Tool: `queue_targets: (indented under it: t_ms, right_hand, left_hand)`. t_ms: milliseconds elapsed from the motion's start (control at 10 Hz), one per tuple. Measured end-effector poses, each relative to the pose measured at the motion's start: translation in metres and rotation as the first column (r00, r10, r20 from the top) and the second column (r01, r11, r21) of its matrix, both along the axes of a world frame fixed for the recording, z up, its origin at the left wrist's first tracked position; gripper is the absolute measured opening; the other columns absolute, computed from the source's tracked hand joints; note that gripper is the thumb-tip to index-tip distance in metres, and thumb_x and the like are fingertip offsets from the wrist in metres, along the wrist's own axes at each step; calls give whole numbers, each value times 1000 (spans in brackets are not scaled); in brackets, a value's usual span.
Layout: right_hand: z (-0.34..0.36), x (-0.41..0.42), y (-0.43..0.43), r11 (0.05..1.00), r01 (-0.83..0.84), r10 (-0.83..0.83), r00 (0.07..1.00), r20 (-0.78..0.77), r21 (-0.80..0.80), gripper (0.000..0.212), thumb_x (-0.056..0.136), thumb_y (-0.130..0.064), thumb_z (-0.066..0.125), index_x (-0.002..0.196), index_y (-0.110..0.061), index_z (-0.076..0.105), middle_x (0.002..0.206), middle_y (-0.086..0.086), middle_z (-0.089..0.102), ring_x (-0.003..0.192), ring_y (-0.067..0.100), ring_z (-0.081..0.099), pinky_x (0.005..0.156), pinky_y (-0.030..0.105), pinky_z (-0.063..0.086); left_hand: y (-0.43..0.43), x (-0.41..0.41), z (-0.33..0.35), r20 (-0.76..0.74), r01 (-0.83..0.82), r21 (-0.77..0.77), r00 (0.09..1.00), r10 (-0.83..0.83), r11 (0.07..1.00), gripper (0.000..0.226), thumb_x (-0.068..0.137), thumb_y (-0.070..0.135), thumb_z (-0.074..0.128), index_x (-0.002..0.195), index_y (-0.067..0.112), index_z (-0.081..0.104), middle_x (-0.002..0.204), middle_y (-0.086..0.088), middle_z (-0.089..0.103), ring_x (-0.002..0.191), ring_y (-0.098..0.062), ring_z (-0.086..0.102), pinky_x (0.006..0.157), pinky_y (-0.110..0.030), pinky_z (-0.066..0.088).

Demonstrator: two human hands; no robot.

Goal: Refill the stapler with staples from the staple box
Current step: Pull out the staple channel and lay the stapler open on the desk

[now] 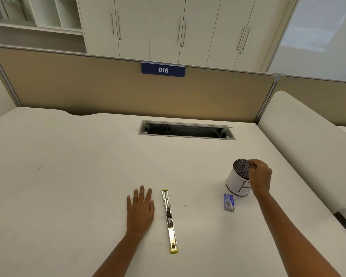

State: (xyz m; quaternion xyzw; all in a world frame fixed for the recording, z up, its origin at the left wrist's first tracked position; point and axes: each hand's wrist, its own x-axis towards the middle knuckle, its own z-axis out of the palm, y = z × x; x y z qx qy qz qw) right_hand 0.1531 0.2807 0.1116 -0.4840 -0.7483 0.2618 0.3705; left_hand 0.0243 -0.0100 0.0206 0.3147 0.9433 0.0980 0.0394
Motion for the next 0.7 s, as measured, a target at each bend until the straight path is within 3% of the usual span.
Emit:
queue_targets:
  t_ms: [200, 300, 400, 500, 600, 700]
  right_hand:
    - [-26, -16, -58, 966, -260, 256, 961, -101, -19, 23, 79, 18, 47, 86, 10, 67, 93, 27, 69, 89, 37, 62, 80, 31, 41]
    - [-50, -26, -89, 917, -399, 399, 917, 7, -8, 24, 77, 20, 49, 84, 8, 69, 88, 26, 68, 84, 35, 62, 77, 34, 44]
    - [-68, -34, -109, 832, -541, 555, 816, 163, -126, 24, 82, 14, 49, 94, 6, 68, 100, 23, 69, 94, 33, 63, 85, 34, 46]
    - [-81, -37, -119, 723, -662, 683, 644, 345, -197, 33, 87, 6, 45, 113, -2, 63, 122, 13, 62, 114, 23, 57, 97, 26, 39]
    - [-87, -37, -125, 645, -742, 712, 499, 494, -180, 44, 88, 7, 39, 127, -9, 52, 137, 7, 51, 126, 19, 45, 102, 24, 34]
    - [-91, -36, -130, 632, -767, 653, 450, 609, -111, 44, 88, 9, 35, 126, -6, 50, 136, 8, 49, 124, 21, 43, 100, 29, 39]
  left_hand:
    - [0, 1, 2, 24, -21, 28, 999, 21, 999, 51, 77, 23, 31, 101, 4, 73, 107, -20, 71, 95, -39, 68, 75, -57, 53]
    - [0, 2, 1, 25, -31, 35, 999, 30, 999, 51, 77, 23, 32, 100, 5, 73, 106, -20, 71, 94, -38, 69, 74, -57, 53]
    - [0, 0, 2, 27, -29, 20, 999, 28, 999, 50, 76, 23, 33, 98, 6, 74, 103, -18, 72, 91, -36, 70, 71, -55, 54]
    - [0, 0, 0, 10, -26, 26, 1000, 25, 999, 50, 76, 23, 33, 98, 6, 74, 103, -19, 72, 92, -37, 70, 72, -55, 54]
    - [0, -1, -1, 19, -31, 20, 999, 31, 999, 50, 76, 23, 33, 98, 6, 74, 104, -19, 72, 92, -36, 70, 73, -55, 54]
    - [1, -2, -2, 17, -49, 31, 999, 48, 998, 51, 76, 23, 32, 99, 6, 74, 105, -20, 72, 94, -37, 69, 75, -55, 54]
